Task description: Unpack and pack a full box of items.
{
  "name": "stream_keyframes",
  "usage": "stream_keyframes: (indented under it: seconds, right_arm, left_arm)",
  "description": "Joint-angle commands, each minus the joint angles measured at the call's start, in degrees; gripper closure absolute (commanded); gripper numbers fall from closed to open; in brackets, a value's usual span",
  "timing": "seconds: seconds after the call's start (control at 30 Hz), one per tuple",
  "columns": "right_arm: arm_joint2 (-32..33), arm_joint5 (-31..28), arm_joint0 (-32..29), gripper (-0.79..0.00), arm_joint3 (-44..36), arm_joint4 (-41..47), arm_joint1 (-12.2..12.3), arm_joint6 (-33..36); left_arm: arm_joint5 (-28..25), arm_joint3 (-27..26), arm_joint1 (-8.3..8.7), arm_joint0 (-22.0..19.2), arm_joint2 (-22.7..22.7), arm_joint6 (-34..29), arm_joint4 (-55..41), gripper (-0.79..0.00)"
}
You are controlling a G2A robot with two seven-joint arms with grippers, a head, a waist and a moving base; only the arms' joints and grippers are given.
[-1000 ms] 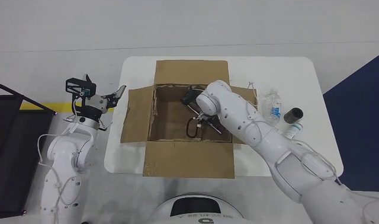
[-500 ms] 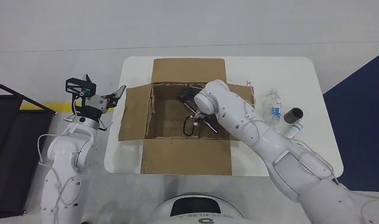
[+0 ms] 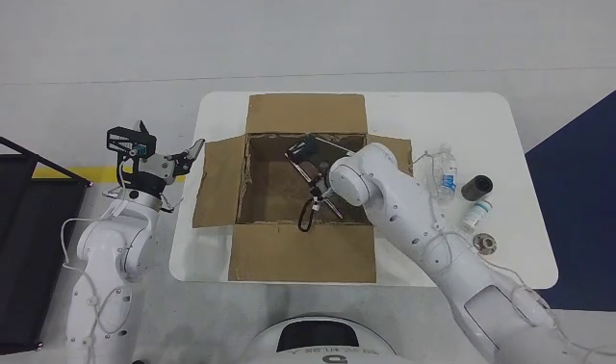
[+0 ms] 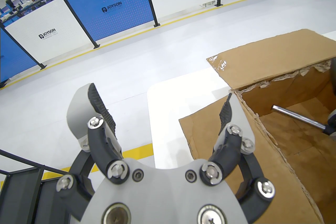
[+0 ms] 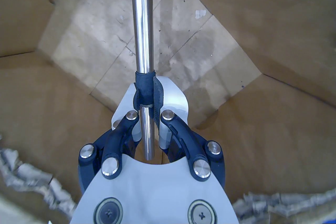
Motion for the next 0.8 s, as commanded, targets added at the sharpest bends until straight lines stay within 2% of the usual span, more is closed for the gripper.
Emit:
stream_keyframes:
  seconds: [0.0,0.17,0.3,0.4,0.63,0.77]
  right_arm:
    - [3.2,-0.1,-3.4,0.000,-6.0,-0.5,0.9,-1.2]
    - [11.0,0.5,-12.3,0.000,-18.5,0.6,2.6,-8.6]
    - [17.5,-1.5,-18.8,0.000,-26.1,6.0,3.4,-18.5]
    - [22.6,-5.4,-23.2,0.000,-30.0,9.5,4.1,-23.5]
    - [36.0,-9.1,-34.7,0.000,-37.8,16.1,5.4,-30.0]
    - [44.4,-12.1,-42.3,0.000,-39.4,23.2,5.8,-35.2]
  left_arm:
    - [0.0,0.0,0.00,0.0,0.0,0.0,0.0,-0.785]
    - [0.0,0.0,0.00,0.0,0.0,0.0,0.0,-0.785]
    - [0.0,0.0,0.00,0.0,0.0,0.0,0.0,-0.785]
    - [0.0,0.0,0.00,0.0,0.0,0.0,0.0,-0.785]
    - [0.0,0.0,0.00,0.0,0.0,0.0,0.0,-0.785]
    - [0.0,0.0,0.00,0.0,0.0,0.0,0.0,-0.785]
